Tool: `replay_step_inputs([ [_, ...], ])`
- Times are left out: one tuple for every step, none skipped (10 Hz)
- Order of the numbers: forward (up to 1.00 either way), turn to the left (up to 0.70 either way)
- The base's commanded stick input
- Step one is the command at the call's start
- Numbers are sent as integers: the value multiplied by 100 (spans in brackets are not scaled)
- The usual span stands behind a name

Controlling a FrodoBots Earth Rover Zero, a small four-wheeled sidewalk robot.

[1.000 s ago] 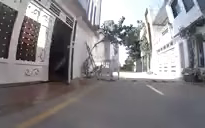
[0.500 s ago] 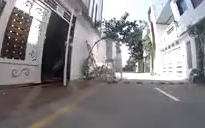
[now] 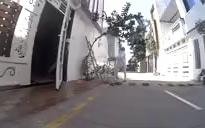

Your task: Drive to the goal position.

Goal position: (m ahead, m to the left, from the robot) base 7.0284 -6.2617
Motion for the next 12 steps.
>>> replay_step_inputs([
  [0, 0],
  [0, 0],
  [0, 0],
  [0, 0],
  [0, -20],
  [0, -45],
  [0, -45],
  [0, -45],
  [0, -45],
  [0, -45],
  [0, -45],
  [0, -45],
])
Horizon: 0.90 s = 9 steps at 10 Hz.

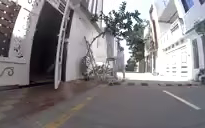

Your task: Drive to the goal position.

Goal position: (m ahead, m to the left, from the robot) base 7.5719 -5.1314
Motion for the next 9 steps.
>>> replay_step_inputs([
  [0, -40],
  [0, 0],
  [0, 0],
  [0, 0],
  [0, 0],
  [0, 0],
  [0, 0],
  [0, 0],
  [0, -45],
])
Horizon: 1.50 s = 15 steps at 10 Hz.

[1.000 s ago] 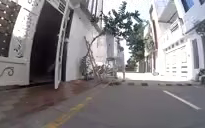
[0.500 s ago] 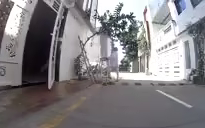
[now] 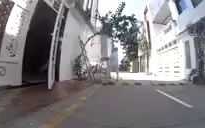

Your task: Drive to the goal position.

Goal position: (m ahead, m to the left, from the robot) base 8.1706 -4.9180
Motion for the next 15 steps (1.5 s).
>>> replay_step_inputs([
  [0, -45],
  [0, -45],
  [0, -45],
  [0, -45],
  [0, -45],
  [0, -45],
  [0, -45],
  [0, -45],
  [0, -45],
  [0, -45],
  [0, -45],
  [0, -45],
  [0, -11],
  [0, -33],
  [0, -45],
])
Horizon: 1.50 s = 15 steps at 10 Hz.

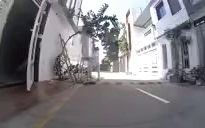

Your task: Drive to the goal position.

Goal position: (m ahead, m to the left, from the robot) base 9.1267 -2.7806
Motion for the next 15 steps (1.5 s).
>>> replay_step_inputs([
  [0, -45],
  [0, -20],
  [0, 0],
  [0, 0],
  [0, 0],
  [0, 0],
  [0, 0],
  [0, 0],
  [0, 0],
  [0, 0],
  [35, 0],
  [94, 0],
  [100, 0],
  [100, 0],
  [100, 0],
])
